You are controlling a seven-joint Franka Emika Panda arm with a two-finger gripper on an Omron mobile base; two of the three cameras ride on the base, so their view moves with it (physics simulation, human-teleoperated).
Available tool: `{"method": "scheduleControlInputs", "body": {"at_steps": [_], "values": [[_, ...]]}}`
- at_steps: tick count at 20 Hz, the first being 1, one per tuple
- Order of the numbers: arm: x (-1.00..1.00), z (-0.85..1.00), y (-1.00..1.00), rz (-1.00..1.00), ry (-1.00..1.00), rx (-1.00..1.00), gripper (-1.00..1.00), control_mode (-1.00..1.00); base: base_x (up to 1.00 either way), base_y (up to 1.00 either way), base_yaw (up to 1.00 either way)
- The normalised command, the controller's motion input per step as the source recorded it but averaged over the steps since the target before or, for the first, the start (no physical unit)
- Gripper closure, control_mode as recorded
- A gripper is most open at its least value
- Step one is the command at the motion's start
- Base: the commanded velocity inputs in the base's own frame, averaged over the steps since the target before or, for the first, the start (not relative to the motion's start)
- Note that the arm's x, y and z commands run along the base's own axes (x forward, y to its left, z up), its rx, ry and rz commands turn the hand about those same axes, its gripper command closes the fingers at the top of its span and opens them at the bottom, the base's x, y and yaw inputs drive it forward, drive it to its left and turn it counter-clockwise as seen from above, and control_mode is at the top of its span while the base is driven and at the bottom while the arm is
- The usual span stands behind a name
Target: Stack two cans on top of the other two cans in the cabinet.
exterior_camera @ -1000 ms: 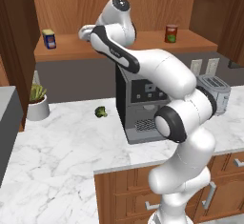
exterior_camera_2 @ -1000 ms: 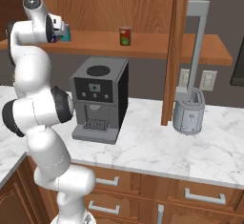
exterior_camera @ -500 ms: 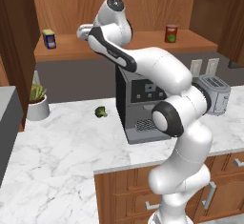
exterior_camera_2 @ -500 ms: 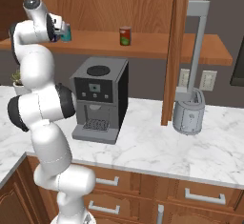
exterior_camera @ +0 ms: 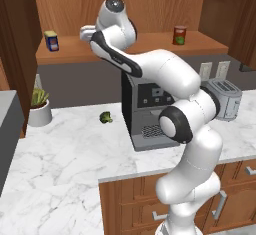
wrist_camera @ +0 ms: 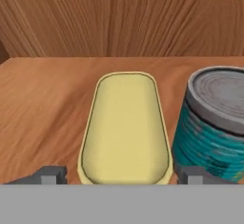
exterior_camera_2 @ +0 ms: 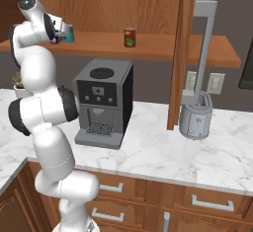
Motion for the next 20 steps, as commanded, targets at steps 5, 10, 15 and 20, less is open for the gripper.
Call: {"method": "scheduleControlInputs", "body": {"at_steps": [5, 10, 15, 20], "values": [[0.0, -0.17, 0.0, -0.07, -0.05, 0.0, 1.0, -1.0, 0.0, 0.0, 0.0], [-0.04, -0.1, 0.0, -0.02, -0.11, 0.0, 1.0, -1.0, 0.0, 0.0, 0.0], [-0.41, 0.01, 0.1, 0.01, -0.14, 0.02, 1.0, -1.0, 0.0, 0.0, 0.0], [-0.38, 0.12, 0.1, 0.01, 0.0, 0.12, 1.0, -1.0, 0.0, 0.0, 0.0]]}}
